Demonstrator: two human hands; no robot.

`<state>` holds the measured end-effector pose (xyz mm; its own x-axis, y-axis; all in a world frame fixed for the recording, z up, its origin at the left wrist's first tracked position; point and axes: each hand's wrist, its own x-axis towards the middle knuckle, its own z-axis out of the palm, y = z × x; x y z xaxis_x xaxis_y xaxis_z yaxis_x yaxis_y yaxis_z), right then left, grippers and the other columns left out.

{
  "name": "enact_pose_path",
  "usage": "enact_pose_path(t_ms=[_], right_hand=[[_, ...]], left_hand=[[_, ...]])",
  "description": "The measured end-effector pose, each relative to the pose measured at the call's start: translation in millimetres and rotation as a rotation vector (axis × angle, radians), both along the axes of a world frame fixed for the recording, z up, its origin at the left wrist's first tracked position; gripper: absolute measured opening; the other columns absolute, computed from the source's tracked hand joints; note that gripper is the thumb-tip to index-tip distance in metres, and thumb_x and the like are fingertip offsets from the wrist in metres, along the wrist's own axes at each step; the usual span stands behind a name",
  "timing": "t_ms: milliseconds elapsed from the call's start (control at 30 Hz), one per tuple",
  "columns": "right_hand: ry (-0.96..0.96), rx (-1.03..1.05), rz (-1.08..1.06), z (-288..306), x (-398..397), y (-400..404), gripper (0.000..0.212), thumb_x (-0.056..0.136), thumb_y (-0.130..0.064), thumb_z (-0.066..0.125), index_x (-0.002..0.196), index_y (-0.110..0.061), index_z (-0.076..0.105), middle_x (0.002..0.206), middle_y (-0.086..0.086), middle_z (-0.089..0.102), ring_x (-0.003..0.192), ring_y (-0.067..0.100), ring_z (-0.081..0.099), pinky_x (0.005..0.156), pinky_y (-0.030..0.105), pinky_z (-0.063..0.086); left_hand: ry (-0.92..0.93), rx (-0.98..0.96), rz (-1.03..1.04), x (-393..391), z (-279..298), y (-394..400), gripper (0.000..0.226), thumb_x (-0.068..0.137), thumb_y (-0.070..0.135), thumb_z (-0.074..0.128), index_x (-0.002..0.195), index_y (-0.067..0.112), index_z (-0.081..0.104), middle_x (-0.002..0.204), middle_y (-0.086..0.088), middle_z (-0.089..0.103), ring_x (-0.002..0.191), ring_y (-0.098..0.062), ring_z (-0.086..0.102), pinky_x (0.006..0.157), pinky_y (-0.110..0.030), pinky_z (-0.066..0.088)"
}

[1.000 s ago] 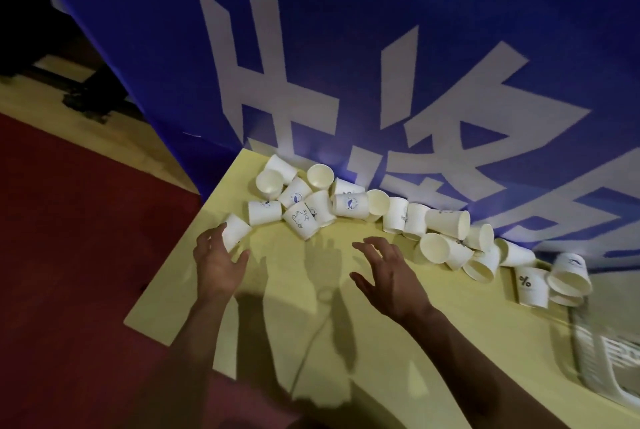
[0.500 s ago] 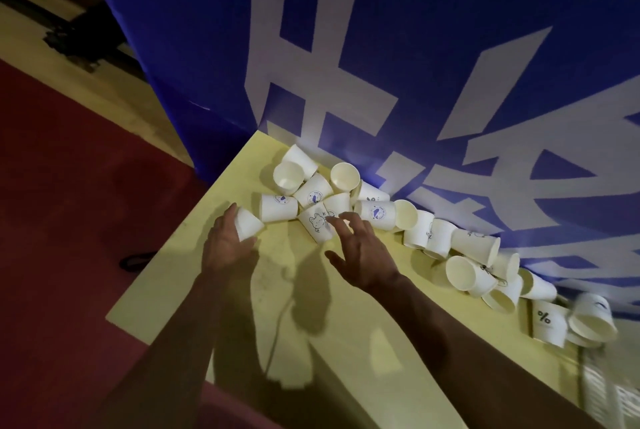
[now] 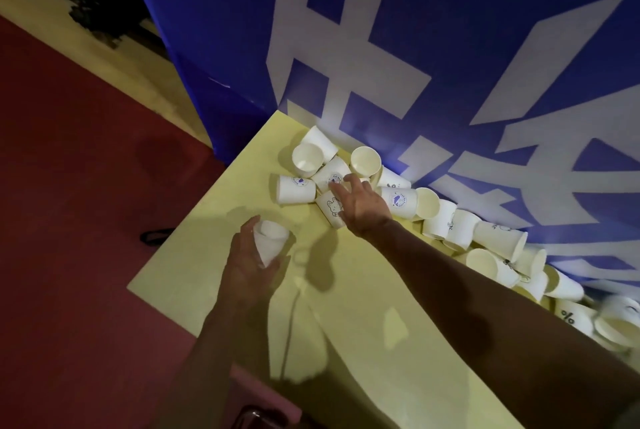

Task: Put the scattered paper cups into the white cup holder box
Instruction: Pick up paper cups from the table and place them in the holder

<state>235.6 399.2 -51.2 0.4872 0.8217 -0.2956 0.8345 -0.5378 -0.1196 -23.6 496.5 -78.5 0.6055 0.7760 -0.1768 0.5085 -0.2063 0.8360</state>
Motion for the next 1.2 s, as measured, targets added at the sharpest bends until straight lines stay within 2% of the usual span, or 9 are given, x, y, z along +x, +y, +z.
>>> enact_pose_path(t_ms=[100, 233, 400, 533, 667, 800, 933, 1067, 1200], right_hand=[[-0.006, -0.014, 0.003, -4, 0, -4, 0.067, 0.093, -0.029, 0.071, 0.151, -0.021, 0.039, 0.152, 0.014, 0.035, 0.124, 0.036, 0.048, 0.089, 0.050, 0.054], [0.064, 0.015, -0.033, -5, -3, -13, 0.055, 0.089, -0.033, 0.077, 0.133, -0.015, 0.048, 0.146, 0.011, 0.037, 0.116, 0.033, 0.052, 0.086, 0.049, 0.056], [0.136, 0.166, 0.000, -7, -17, -59, 0.034, 0.096, -0.037, 0.069, 0.111, -0.008, 0.061, 0.141, 0.022, 0.043, 0.100, 0.042, 0.062, 0.073, 0.049, 0.060], [0.181, 0.317, -0.077, 17, -33, -110, 0.027, 0.094, -0.039, 0.070, 0.099, -0.014, 0.059, 0.142, 0.021, 0.046, 0.102, 0.041, 0.062, 0.074, 0.047, 0.059], [0.166, 0.480, -0.227, 45, -44, -184, 0.032, 0.090, -0.050, 0.065, 0.088, -0.019, 0.060, 0.140, 0.012, 0.051, 0.099, 0.030, 0.065, 0.074, 0.039, 0.059], [0.137, 0.557, -0.407, 73, -53, -280, 0.030, 0.092, -0.046, 0.072, 0.094, -0.016, 0.066, 0.138, 0.007, 0.050, 0.091, 0.018, 0.065, 0.077, 0.034, 0.058], [0.052, 0.672, -0.554, 98, -65, -374, 0.040, 0.087, -0.035, 0.080, 0.113, -0.014, 0.058, 0.127, 0.004, 0.049, 0.100, 0.016, 0.056, 0.080, 0.031, 0.055], [-0.035, 0.722, -0.658, 109, -69, -466, 0.065, 0.086, -0.034, 0.081, 0.138, -0.013, 0.048, 0.130, 0.004, 0.047, 0.109, 0.011, 0.048, 0.087, 0.023, 0.047], [0.015, 0.775, -0.704, 115, -72, -564, 0.073, 0.085, -0.031, 0.082, 0.150, -0.027, 0.046, 0.131, 0.002, 0.042, 0.107, 0.008, 0.049, 0.091, 0.014, 0.044]], left_hand=[[-0.036, -0.060, -0.006, -3, 3, -14, 0.083, 0.072, 0.029, 0.088, 0.141, 0.028, 0.042, 0.132, 0.004, 0.054, 0.117, -0.019, 0.057, 0.098, -0.041, 0.051], [-0.020, -0.119, 0.018, -6, 6, -27, 0.075, 0.072, 0.025, 0.088, 0.134, 0.030, 0.046, 0.127, 0.010, 0.058, 0.115, -0.013, 0.059, 0.099, -0.043, 0.052], [-0.038, -0.122, -0.039, -6, 16, -46, 0.071, 0.074, 0.032, 0.087, 0.132, 0.035, 0.046, 0.129, 0.016, 0.058, 0.116, -0.010, 0.059, 0.097, -0.043, 0.054], [-0.049, -0.101, -0.126, 8, 39, -68, 0.068, 0.073, 0.032, 0.088, 0.131, 0.031, 0.053, 0.126, 0.022, 0.059, 0.114, 0.000, 0.057, 0.095, -0.032, 0.052], [-0.034, -0.097, -0.230, 35, 57, -104, 0.066, 0.075, 0.033, 0.085, 0.130, 0.035, 0.051, 0.126, 0.020, 0.057, 0.112, -0.005, 0.056, 0.096, -0.033, 0.051], [-0.066, -0.062, -0.430, 66, 72, -164, 0.055, 0.082, 0.049, 0.078, 0.127, 0.040, 0.049, 0.129, 0.022, 0.054, 0.115, -0.002, 0.053, 0.096, -0.033, 0.050], [-0.083, -0.049, -0.560, 94, 86, -239, 0.059, 0.080, 0.056, 0.073, 0.131, 0.041, 0.046, 0.133, 0.024, 0.051, 0.119, -0.003, 0.051, 0.096, -0.032, 0.050], [-0.071, -0.038, -0.672, 118, 99, -323, 0.080, 0.080, 0.048, 0.079, 0.146, 0.043, 0.033, 0.143, 0.019, 0.044, 0.127, -0.008, 0.046, 0.102, -0.032, 0.046], [-0.063, -0.002, -0.726, 130, 108, -420, 0.087, 0.081, 0.041, 0.081, 0.151, 0.040, 0.030, 0.146, 0.015, 0.042, 0.128, -0.009, 0.044, 0.105, -0.031, 0.043]])
